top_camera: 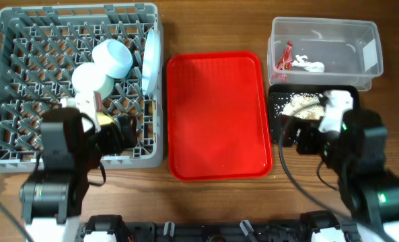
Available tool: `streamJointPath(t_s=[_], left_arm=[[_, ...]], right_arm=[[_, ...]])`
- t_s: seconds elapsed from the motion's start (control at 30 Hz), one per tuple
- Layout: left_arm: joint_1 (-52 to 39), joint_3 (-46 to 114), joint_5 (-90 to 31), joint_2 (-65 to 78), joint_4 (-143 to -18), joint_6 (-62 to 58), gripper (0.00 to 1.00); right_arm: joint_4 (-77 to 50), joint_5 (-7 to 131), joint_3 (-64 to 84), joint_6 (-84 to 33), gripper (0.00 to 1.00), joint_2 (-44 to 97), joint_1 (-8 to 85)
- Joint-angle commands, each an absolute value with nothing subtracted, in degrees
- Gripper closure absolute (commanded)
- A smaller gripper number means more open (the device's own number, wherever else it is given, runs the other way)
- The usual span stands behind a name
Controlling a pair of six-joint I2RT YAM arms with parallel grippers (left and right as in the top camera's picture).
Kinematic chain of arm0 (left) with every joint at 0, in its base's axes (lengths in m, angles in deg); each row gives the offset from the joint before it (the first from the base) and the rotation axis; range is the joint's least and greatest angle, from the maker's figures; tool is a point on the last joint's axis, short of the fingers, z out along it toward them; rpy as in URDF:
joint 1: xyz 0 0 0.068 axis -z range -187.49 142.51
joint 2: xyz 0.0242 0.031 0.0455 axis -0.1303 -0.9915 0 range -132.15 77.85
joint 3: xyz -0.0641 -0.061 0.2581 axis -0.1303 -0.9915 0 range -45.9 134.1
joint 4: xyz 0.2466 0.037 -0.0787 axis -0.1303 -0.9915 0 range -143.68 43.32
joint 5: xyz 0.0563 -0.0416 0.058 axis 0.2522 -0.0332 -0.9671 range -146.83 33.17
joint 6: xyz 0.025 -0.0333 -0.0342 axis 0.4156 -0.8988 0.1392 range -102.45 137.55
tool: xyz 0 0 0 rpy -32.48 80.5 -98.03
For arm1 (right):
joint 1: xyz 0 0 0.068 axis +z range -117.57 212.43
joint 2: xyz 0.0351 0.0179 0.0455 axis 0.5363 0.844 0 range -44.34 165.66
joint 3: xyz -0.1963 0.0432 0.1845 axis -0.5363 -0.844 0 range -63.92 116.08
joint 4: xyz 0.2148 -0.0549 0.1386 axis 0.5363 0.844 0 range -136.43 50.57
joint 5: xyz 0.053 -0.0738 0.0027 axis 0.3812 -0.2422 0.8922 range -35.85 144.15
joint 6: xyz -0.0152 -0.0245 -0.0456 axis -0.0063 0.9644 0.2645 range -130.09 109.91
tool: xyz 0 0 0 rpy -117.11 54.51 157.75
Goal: Sort waste into correct bins and load items into the dishwasher rack
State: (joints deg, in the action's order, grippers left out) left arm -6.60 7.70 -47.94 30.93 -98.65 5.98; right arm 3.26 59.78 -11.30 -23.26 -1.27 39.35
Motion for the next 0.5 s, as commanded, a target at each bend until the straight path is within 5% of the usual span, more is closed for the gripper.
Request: streamJointPath(t_s=[0.0, 0.47], left_arm=[[-6.21, 6.06, -47.46, 34.98, -98.45, 6.44, 0.00], [-6.21, 6.06, -47.44, 34.98, -98.78, 6.44, 0.00]], right_arm=[[3.81, 56.45, -11.86, -23.65, 0.00, -6.91, 39.22], [4.51, 54.92, -11.91, -22.08, 0.00, -3.21, 39.22]])
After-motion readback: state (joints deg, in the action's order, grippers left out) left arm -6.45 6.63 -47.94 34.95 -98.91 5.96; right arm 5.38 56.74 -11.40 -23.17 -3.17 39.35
